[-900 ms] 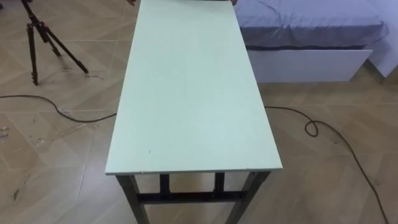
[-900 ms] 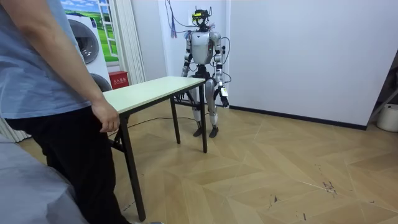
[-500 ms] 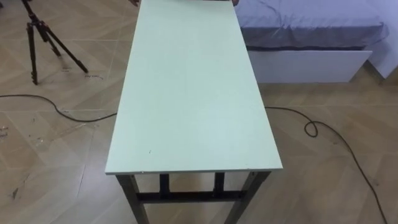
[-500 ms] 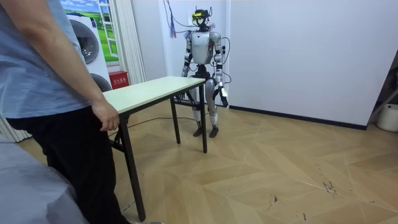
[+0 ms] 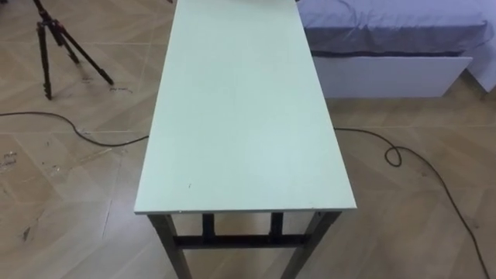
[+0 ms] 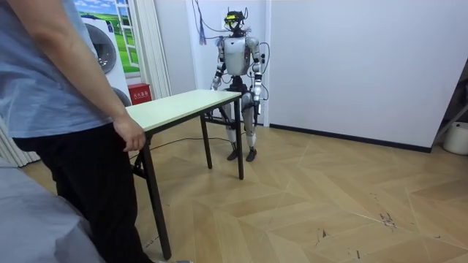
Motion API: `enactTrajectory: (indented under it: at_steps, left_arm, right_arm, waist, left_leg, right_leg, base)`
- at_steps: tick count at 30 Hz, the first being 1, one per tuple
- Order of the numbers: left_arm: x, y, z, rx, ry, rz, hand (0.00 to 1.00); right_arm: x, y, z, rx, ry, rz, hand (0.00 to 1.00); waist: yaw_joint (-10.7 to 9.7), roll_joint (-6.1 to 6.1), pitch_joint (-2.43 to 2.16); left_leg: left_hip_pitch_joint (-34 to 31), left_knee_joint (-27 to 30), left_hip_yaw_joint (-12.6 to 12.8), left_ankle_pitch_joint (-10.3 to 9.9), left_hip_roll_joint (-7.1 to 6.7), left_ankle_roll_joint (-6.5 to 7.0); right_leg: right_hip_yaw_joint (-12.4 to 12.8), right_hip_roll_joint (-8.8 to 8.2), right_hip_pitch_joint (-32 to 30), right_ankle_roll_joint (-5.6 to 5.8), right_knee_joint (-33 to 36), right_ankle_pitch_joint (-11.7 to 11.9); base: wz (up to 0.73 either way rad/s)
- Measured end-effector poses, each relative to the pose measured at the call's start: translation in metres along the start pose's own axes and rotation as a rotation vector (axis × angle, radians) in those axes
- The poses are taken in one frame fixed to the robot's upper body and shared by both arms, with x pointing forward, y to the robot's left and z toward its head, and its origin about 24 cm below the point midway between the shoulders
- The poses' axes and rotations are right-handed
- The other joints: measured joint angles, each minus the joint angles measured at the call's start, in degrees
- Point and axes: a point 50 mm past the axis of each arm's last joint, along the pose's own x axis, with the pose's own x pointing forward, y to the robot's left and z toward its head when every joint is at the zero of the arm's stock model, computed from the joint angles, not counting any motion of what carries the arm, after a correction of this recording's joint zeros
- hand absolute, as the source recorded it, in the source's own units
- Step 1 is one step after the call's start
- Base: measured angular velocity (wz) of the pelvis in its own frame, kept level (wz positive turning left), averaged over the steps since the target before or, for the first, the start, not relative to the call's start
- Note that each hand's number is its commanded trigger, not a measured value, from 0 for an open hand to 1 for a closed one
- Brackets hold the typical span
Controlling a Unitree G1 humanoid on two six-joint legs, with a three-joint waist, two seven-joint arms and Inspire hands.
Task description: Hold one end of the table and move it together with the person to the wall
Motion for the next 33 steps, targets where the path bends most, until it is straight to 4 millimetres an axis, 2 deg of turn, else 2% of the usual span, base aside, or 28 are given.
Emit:
enactTrajectory:
  at_steps: [3, 7, 12, 15, 21, 26, 31, 33]
  left_arm:
    - [-0.004, -0.011, 0.005, -0.097, -0.037, -0.115, 0.00]
    - [-0.013, -0.025, 0.003, -0.191, -0.047, -0.232, 0.00]
    - [-0.027, -0.064, 0.008, -0.365, -0.055, -0.453, 0.00]
    - [-0.034, -0.076, 0.015, -0.385, -0.049, -0.535, 0.00]
    - [-0.050, -0.101, 0.031, -0.448, -0.076, -0.685, 0.00]
    - [-0.051, -0.109, 0.037, -0.441, -0.086, -0.718, 0.00]
    - [-0.055, -0.113, 0.045, -0.442, -0.111, -0.750, 0.00]
    - [-0.056, -0.119, 0.059, -0.444, -0.156, -0.781, 0.00]
  right_arm:
    - [-0.006, 0.007, 0.007, 0.063, -0.080, 0.087, 0.00]
    - [-0.017, 0.018, 0.002, 0.138, -0.111, 0.181, 0.00]
    - [-0.018, 0.052, 0.009, 0.224, -0.153, 0.395, 0.00]
    - [-0.022, 0.063, 0.013, 0.277, -0.178, 0.464, 0.00]
    - [-0.022, 0.077, 0.019, 0.295, -0.179, 0.550, 0.00]
    - [-0.021, 0.083, 0.021, 0.282, -0.171, 0.584, 0.00]
    - [-0.022, 0.090, 0.031, 0.263, -0.201, 0.621, 0.00]
    - [-0.020, 0.091, 0.035, 0.254, -0.193, 0.623, 0.00]
  waist:
    - [0.04, 0.32, -0.13]
    - [0.17, 0.55, -0.03]
    - [0.01, 0.40, 0.15]
    - [-0.38, 0.40, 0.17]
    - [-0.44, 0.40, 0.11]
    - [-0.82, 0.45, 0.06]
    - [-0.97, 0.33, 0.07]
    - [-0.84, 0.02, 0.36]
  left_leg:
    - [0.05, 0.00, -0.14, 0.00, 0.03, 0.00]
    - [0.09, 0.00, 0.01, -0.01, 0.05, -0.01]
    - [-0.32, 0.06, -0.17, -0.01, 0.05, -0.01]
    - [-0.58, 0.21, -0.20, -0.01, 0.02, -0.01]
    - [-0.66, 0.36, -0.20, -0.01, -0.03, -0.01]
    - [-0.51, 0.39, -0.18, 0.00, -0.06, -0.01]
    - [-0.40, 0.29, -0.29, 0.00, -0.05, -0.01]
    - [-0.38, 0.27, -0.25, 0.00, -0.02, 0.00]
  right_leg:
    - [-0.02, 0.00, 0.10, -0.06, 0.01, -0.06]
    - [-0.11, -0.01, 0.14, -0.12, 0.04, -0.21]
    - [-0.25, -0.11, -0.52, -0.13, 0.90, -0.29]
    - [-1.28, -0.36, -0.50, -0.08, 0.88, -0.38]
    - [-1.58, -0.53, -0.56, -0.05, 1.05, -0.57]
    - [-1.60, -0.56, -0.36, -0.05, 1.20, -0.56]
    - [-1.58, -0.56, -0.33, -0.04, 1.25, -0.57]
    - [-1.58, -0.55, -0.24, -0.04, 1.74, -0.57]
  base:
    - [0.01]
    - [0.00]
    - [0.01]
    - [0.14]
    - [0.04]
    - [0.00]
    - [0.00]
    - [0.00]
